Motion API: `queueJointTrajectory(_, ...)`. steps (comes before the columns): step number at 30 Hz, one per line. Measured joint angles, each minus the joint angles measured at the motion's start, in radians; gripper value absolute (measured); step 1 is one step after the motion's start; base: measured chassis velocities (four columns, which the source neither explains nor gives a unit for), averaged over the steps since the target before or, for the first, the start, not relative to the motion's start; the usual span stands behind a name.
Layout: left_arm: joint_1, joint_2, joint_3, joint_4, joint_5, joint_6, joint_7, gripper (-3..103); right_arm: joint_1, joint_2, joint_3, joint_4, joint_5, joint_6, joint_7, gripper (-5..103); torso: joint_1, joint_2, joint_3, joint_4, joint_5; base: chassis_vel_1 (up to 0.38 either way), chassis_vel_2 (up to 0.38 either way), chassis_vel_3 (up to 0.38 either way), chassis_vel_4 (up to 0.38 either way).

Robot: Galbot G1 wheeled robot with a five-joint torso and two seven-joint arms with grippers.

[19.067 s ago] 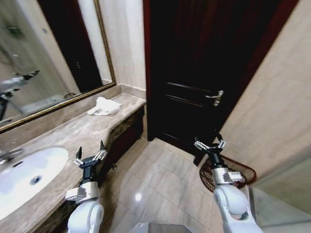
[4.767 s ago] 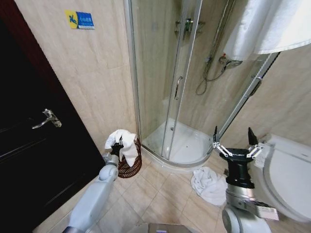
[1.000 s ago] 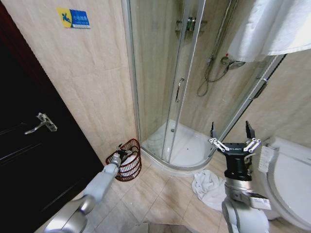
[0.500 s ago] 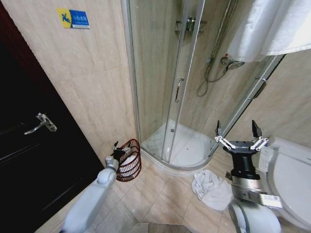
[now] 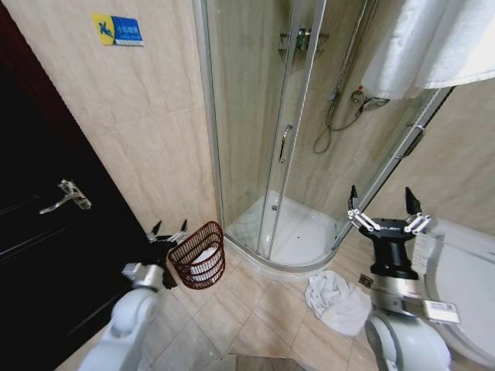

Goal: Discard the used towel into the hamper.

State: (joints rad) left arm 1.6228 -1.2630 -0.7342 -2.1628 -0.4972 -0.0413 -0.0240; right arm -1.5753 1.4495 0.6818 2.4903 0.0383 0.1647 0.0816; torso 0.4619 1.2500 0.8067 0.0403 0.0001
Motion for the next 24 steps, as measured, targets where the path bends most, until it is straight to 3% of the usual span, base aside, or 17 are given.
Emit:
queueJointTrajectory(4,0.066,-0.025,-0.014,-0.084,0.008,0.001,0.003,100,0.0,0.0,-0.003,0.01,0.003,-0.001,-0.009,100,0.0,0.0,0.0,-0.0004,0.0,0.0,0.0,0.0,0.0)
queueJointTrajectory(15,0.16,-0.139,0.017,-0.219,0.145,-0.012,0.024,100,-0.013,0.025,-0.031,0.011,0.004,-0.017,-0.048,100,0.0,0.0,0.0,-0.0003,0.0,0.0,0.0,0.0,0.0)
queueJointTrajectory(24,0.189,-0.169,0.028,-0.253,0.192,-0.022,0.036,100,-0.028,0.028,-0.029,0.011,0.009,-0.022,-0.049,100,0.0,0.0,0.0,-0.0003,0.0,0.0,0.0,0.0,0.0)
